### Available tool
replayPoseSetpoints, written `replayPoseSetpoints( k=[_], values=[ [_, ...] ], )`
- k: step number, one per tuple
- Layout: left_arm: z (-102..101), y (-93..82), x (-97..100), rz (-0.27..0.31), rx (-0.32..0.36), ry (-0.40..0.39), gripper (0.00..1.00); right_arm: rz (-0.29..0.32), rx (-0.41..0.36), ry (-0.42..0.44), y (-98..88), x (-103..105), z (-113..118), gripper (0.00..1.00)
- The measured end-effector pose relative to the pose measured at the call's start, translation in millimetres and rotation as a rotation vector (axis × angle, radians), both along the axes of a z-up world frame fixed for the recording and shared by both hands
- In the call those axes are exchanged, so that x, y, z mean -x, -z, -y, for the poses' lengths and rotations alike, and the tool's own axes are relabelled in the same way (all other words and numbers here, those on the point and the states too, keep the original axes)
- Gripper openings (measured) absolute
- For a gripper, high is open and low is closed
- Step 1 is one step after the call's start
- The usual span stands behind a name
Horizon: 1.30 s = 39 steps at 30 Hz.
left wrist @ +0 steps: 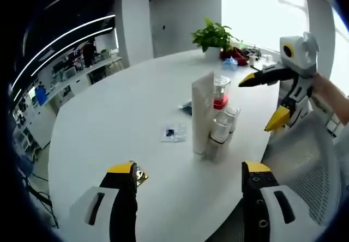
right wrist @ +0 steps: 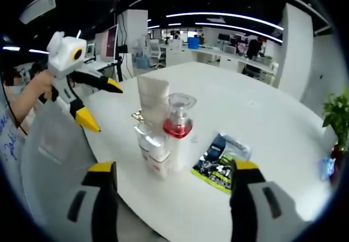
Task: Arrange the skincare products in the storage area until every visible bottle or jar stands upright without overlapping.
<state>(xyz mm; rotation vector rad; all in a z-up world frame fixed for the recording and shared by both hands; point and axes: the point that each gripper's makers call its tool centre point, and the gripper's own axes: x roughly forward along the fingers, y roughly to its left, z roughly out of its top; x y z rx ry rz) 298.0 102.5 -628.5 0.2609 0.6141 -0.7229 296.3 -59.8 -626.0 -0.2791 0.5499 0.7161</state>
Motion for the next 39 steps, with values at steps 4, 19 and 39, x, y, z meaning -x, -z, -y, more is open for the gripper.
replayPoseSetpoints(
  k=[4, 19, 39],
  values=[
    [-5.7, 0.8, 2.7, -0.002, -0.008, -0.007, 0.82, -0.003, -0.01, -0.001, -0.4, 1.5, 0.1, 0.9],
    [-17.0, 0.6, 9.1, 0.004, -0.015, -0.019, 0.94, -0.032, -0.007, 0.014, 4.9, -0.3, 10.5, 0.99],
    [-24.3, 3.0, 2.9, -0.016, -0.008, -0.032, 0.97, -0.117, 0.02, 0.053, 32.5, -24.4, 44.6, 1.0]
  ],
)
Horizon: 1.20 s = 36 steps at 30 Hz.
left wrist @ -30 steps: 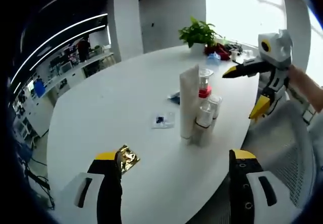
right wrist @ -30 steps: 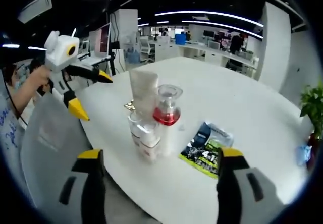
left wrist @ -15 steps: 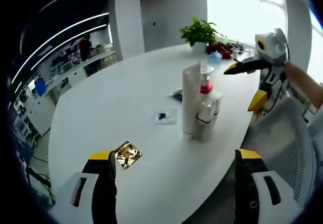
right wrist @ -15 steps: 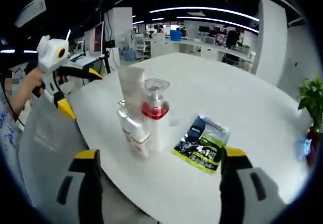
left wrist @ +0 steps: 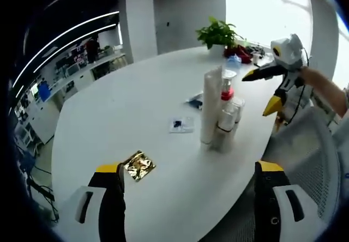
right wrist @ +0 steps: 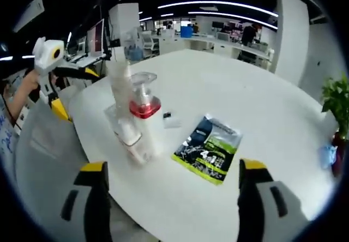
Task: Arrange the skincare products in the storage area until every visible bottle or jar stands upright without overlapping.
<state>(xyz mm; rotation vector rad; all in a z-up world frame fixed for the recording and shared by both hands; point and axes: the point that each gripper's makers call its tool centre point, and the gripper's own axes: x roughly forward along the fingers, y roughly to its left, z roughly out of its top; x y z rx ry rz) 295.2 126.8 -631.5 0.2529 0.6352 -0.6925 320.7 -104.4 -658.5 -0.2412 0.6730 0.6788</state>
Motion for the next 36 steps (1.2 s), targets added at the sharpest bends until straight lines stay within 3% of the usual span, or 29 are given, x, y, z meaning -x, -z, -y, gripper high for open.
replayPoseSetpoints(
  k=[4, 8, 24, 36],
  values=[
    [-1.9, 0.6, -1.7, -0.002, -0.001, -0.005, 0.97, 0.0, 0.021, 0.029, 7.9, -13.4, 13.4, 0.99],
    [-3.1, 2.3, -3.0, -0.009, -0.003, -0.007, 0.97, -0.018, 0.016, 0.063, 13.7, -25.5, 24.1, 0.91],
    [-5.8, 9.2, -8.4, -0.034, -0.003, -0.018, 0.97, -0.071, -0.022, 0.137, 40.5, -59.8, 45.5, 0.41],
    [-7.1, 14.6, -7.2, -0.054, 0.0, -0.019, 0.97, -0.131, -0.004, 0.172, 62.0, -82.3, 55.7, 0.27]
  ],
)
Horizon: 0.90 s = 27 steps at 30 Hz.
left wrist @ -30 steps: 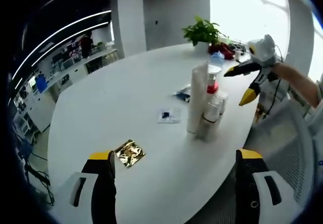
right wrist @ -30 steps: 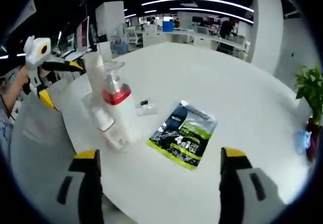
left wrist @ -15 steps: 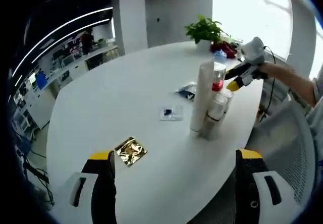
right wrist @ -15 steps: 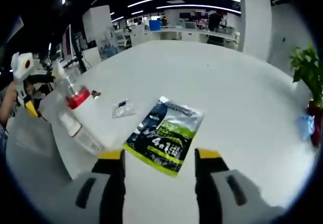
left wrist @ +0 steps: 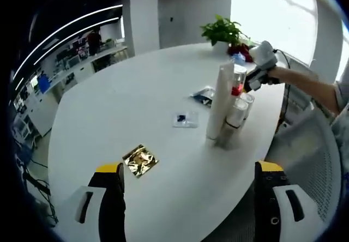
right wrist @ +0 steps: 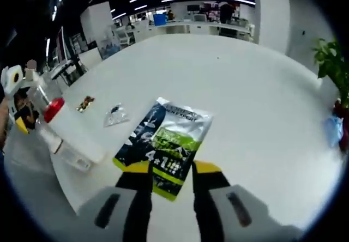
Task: Arrange the skincare products in the storage area until every visible bottle or jar stands upright without overlapping.
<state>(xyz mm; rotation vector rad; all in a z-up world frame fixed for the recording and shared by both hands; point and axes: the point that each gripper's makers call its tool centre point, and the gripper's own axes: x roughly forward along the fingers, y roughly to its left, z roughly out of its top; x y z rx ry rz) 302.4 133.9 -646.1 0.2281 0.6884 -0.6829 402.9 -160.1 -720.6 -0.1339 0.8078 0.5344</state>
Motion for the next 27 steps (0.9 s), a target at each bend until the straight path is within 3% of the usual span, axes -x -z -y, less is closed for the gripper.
replayPoseSetpoints(
  k=[8, 20, 27],
  values=[
    [-0.9, 2.3, -1.8, -0.01, -0.002, 0.008, 0.97, -0.05, 0.027, 0.028, 18.6, -8.0, 8.9, 0.21],
    [1.4, 5.0, -2.4, -0.02, -0.005, 0.016, 0.97, -0.068, 0.014, 0.033, 22.8, -11.7, 7.3, 0.13],
    [3.5, 7.4, -3.6, -0.03, -0.007, 0.026, 0.97, -0.072, 0.095, -0.011, 23.7, -11.6, 4.2, 0.08]
  ],
)
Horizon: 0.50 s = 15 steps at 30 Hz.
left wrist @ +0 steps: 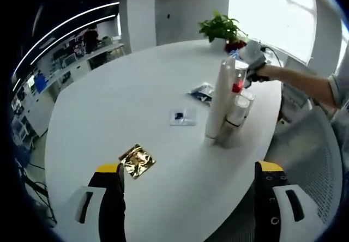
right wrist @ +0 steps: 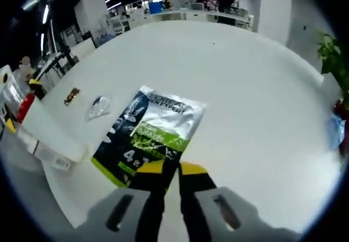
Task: Arrange the skincare products in the storage area until every visible bottle or jar stands upright without overlapping.
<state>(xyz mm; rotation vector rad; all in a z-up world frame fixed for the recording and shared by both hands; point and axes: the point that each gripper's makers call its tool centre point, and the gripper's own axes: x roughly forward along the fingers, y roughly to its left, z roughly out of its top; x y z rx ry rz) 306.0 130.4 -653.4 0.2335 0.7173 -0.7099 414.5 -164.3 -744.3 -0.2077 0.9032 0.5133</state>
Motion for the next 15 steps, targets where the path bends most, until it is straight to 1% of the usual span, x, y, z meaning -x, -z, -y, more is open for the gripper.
replayPoseSetpoints(
  k=[2, 3, 4, 6, 8, 12, 13, 15],
  values=[
    [0.8, 0.2, -0.3, -0.001, 0.001, 0.004, 0.97, 0.005, 0.033, 0.0, 0.7, -1.5, 2.7, 0.04],
    [1.4, 0.2, -0.7, -0.001, 0.002, 0.005, 0.97, 0.008, 0.04, -0.012, 0.7, -2.2, 2.3, 0.04],
    [2.0, 0.4, -1.1, -0.001, 0.002, 0.007, 0.97, -0.003, 0.031, -0.001, 0.5, -2.2, 2.6, 0.04],
    [2.4, 1.0, -1.8, -0.002, 0.001, 0.009, 0.97, -0.007, 0.033, -0.005, 0.9, -2.4, 3.2, 0.03],
    [2.6, 1.5, -2.2, -0.004, 0.002, 0.01, 0.97, -0.007, 0.041, -0.017, 1.0, -2.2, 2.8, 0.01],
    [3.9, 2.6, -3.6, -0.006, 0.005, 0.016, 0.97, -0.004, 0.062, -0.037, 2.9, -3.6, 1.9, 0.01],
    [3.8, 2.6, -5.2, -0.006, 0.007, 0.017, 0.97, -0.01, 0.041, -0.028, 3.2, -4.1, 0.1, 0.01],
    [2.9, 2.6, -7.5, -0.006, 0.011, 0.015, 0.97, -0.023, -0.031, 0.004, 3.4, -5.4, -5.3, 0.01]
  ],
)
